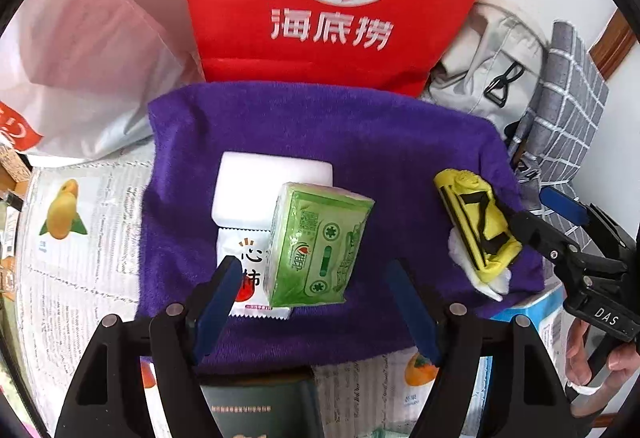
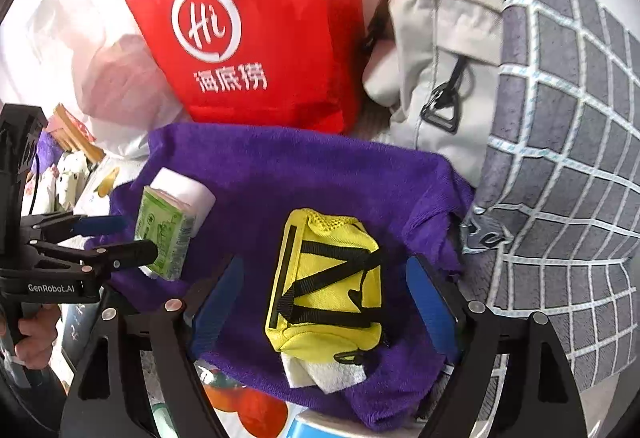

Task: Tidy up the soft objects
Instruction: 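Reach the right gripper to the white glove and close on its cuff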

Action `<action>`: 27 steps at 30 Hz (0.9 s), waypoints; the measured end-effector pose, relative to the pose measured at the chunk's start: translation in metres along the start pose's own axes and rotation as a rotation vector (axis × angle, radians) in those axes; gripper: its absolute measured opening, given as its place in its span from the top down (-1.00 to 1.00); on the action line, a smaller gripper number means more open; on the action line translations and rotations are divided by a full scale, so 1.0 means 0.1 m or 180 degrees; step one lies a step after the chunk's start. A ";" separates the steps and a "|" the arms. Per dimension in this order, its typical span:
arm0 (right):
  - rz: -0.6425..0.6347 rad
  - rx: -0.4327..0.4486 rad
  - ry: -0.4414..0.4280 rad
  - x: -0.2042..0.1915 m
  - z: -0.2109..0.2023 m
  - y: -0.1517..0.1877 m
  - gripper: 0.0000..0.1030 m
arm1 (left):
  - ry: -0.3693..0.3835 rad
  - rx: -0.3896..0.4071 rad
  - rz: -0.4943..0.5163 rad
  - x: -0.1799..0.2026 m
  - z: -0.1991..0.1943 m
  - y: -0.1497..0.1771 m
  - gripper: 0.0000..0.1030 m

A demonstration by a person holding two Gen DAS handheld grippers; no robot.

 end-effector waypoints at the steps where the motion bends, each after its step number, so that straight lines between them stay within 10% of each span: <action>1: 0.0033 0.0047 0.0024 0.00 -0.06 -0.01 -0.61 | 0.0009 0.0036 -0.0001 0.01 -0.05 0.01 -0.45; 12: 0.0078 0.0345 -0.0062 -0.40 -0.72 0.30 -0.59 | 0.0219 0.0299 0.0031 0.01 -0.75 0.30 -0.45; 17: 0.0011 0.0248 -0.0147 -0.76 -0.85 0.71 -0.07 | 0.0343 0.0262 -0.0047 -0.06 -0.91 0.59 -0.45; 27: -0.0027 0.0050 -0.0378 -1.32 -0.99 1.42 -0.11 | 0.0415 0.0319 -0.0138 -0.28 -1.12 1.18 -0.45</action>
Point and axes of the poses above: each gripper's, at about its wrist camera, not at the fingertips, and z roughly the way its jaws point, x to its right, y to its underside, the point moved 10 cm from there along z, roughly the way its jaws point, and after that the axes turned 13 degrees about -z, right-handed, at the moved point
